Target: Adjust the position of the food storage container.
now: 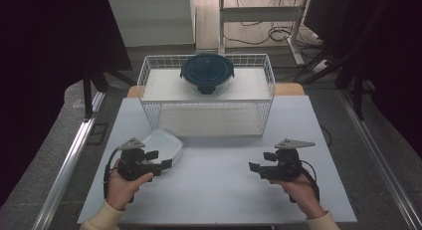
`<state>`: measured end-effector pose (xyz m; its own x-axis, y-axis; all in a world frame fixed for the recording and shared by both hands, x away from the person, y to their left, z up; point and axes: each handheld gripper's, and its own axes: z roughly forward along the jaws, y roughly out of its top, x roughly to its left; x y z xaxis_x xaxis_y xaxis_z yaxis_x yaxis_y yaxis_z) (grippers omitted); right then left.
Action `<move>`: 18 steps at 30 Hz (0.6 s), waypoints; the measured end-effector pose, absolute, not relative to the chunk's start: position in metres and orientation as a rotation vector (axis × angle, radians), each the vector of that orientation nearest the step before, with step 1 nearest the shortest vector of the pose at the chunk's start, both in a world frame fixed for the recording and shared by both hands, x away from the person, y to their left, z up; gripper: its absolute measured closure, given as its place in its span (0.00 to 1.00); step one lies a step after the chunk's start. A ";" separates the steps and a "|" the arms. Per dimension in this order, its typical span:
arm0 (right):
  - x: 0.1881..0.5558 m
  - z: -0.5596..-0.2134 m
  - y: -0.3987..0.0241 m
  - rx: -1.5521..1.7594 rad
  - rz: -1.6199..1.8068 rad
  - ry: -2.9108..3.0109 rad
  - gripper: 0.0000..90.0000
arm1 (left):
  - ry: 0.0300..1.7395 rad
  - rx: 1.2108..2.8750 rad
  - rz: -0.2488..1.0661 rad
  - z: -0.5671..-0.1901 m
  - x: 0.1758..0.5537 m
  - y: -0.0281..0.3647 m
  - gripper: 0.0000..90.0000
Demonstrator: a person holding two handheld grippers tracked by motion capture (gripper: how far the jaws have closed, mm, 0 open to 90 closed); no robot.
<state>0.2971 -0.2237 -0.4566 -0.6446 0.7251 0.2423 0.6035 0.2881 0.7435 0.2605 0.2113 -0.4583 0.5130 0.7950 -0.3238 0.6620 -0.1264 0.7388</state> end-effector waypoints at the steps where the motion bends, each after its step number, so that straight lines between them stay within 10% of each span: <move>1: 0.297 -0.457 -0.224 1.252 1.289 2.399 0.28 | 1.207 1.847 0.188 -0.457 0.261 0.212 0.34; 18: 0.299 -0.457 -0.228 1.266 1.254 2.405 0.28 | 1.264 1.790 0.227 -0.433 0.289 0.243 0.36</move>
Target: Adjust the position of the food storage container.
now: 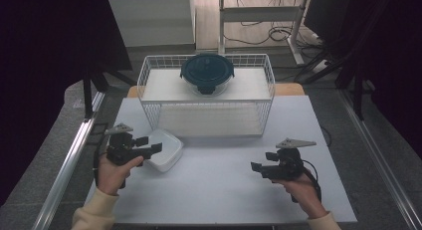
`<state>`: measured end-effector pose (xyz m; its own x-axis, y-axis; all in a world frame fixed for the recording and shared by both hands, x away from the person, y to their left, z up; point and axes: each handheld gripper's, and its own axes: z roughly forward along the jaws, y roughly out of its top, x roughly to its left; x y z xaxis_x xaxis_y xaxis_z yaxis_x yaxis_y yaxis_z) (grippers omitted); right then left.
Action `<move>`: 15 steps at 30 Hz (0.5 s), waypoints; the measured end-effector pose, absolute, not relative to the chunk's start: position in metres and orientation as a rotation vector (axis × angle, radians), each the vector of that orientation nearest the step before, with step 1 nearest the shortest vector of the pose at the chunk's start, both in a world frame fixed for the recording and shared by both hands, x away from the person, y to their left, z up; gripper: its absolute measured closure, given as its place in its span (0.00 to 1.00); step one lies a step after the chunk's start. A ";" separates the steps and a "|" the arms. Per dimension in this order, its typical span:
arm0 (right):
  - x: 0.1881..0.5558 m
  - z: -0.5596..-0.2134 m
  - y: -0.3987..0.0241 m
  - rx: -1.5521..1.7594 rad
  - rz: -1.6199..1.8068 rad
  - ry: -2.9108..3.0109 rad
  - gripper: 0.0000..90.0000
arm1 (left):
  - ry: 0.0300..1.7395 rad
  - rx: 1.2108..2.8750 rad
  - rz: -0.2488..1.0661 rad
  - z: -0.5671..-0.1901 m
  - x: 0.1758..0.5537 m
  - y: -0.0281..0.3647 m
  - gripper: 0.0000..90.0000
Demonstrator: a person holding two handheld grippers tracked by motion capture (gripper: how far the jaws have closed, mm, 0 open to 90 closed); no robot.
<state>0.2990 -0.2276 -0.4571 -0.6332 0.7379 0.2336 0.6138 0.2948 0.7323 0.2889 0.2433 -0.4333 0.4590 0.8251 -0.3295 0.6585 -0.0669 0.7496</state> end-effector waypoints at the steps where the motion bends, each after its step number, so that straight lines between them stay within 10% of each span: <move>1: 0.299 -0.457 -0.228 1.263 1.253 2.402 0.28 | 1.273 1.783 0.223 -0.433 0.292 0.247 0.37; 15: 0.298 -0.457 -0.226 1.251 1.219 2.412 0.28 | 1.380 1.799 0.217 -0.446 0.327 0.284 0.53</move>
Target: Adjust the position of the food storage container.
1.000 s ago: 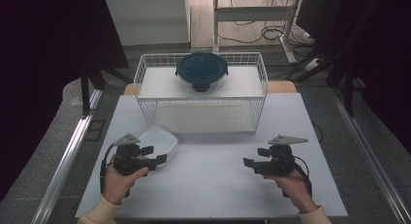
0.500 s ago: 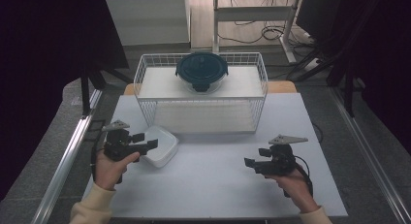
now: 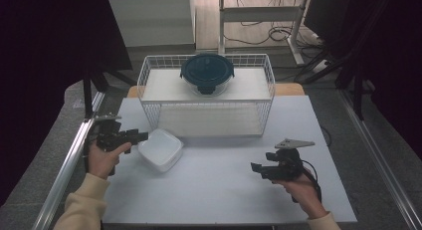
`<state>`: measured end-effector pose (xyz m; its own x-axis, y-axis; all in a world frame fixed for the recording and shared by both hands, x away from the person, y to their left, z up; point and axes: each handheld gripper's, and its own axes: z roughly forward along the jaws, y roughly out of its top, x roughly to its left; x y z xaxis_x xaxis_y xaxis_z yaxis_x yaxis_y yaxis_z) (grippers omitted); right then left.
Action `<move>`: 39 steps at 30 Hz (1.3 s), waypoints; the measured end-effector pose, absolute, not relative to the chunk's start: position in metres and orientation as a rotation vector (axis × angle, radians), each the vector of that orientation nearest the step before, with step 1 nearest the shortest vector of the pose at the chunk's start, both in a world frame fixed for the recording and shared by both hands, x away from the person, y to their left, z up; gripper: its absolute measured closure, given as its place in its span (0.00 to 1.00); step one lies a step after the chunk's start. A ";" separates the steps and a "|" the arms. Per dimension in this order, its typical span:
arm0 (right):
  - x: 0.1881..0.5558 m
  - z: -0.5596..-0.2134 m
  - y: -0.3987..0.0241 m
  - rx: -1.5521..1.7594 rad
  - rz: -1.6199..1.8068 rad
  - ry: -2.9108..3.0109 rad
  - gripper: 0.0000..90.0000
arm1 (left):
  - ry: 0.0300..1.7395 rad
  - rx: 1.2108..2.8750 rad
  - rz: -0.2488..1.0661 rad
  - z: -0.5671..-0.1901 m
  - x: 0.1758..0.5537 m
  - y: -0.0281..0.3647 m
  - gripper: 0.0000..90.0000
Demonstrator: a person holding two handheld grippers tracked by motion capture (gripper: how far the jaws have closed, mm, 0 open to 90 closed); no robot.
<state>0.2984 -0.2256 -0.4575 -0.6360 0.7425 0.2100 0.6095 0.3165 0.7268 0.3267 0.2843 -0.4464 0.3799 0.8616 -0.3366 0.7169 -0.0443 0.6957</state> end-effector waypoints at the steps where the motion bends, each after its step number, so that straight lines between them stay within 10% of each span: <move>1: 0.299 -0.458 -0.226 1.253 1.218 2.413 0.28 | 1.391 1.802 0.212 -0.449 0.329 0.286 0.54; 16: 0.301 -0.462 -0.227 1.267 1.216 2.419 0.28 | 1.472 1.889 0.173 -0.473 0.365 0.298 0.99; 39: 0.299 -0.461 -0.229 1.260 1.230 2.421 0.28 | 1.385 2.014 0.076 -0.493 0.372 0.272 1.00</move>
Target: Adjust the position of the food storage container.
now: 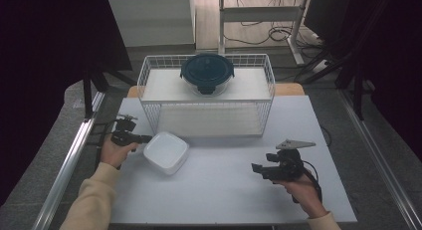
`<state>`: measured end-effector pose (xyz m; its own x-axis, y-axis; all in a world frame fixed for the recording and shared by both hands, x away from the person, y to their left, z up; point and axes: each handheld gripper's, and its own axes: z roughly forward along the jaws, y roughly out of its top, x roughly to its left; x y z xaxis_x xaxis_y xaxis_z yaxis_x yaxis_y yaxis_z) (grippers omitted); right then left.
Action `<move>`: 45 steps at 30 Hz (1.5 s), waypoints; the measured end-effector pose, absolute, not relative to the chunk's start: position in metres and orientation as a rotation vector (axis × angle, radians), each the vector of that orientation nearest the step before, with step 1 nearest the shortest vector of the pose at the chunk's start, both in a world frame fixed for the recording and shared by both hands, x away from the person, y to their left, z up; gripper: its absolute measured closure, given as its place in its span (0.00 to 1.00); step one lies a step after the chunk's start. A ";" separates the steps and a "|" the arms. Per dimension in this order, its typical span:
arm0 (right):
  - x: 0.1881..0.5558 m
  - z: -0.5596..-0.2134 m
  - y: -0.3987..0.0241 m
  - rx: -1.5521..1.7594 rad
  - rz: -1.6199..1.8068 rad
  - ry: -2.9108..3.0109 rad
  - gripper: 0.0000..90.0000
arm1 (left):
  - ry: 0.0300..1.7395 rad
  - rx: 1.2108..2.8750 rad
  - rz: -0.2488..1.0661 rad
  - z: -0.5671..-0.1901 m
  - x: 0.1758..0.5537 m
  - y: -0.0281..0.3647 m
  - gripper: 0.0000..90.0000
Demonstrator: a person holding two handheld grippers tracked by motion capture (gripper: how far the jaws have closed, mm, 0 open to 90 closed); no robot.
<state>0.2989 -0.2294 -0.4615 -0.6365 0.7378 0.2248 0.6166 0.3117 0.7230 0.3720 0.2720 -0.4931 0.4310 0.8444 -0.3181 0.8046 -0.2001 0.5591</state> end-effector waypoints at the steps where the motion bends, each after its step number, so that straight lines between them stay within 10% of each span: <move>1: 0.299 -0.461 -0.229 1.261 1.232 2.419 0.28 | 1.385 2.014 0.076 -0.493 0.372 0.272 1.00; 45: 0.299 -0.462 -0.231 1.280 1.199 2.415 0.28 | 1.158 2.111 -0.037 -0.491 0.370 0.186 1.00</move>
<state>0.2988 -0.2311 -0.4622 -0.6221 0.7526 0.2159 0.6271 0.3139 0.7129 0.3696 0.1861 -0.4914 0.5969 0.7243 -0.3451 0.7447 -0.3402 0.5742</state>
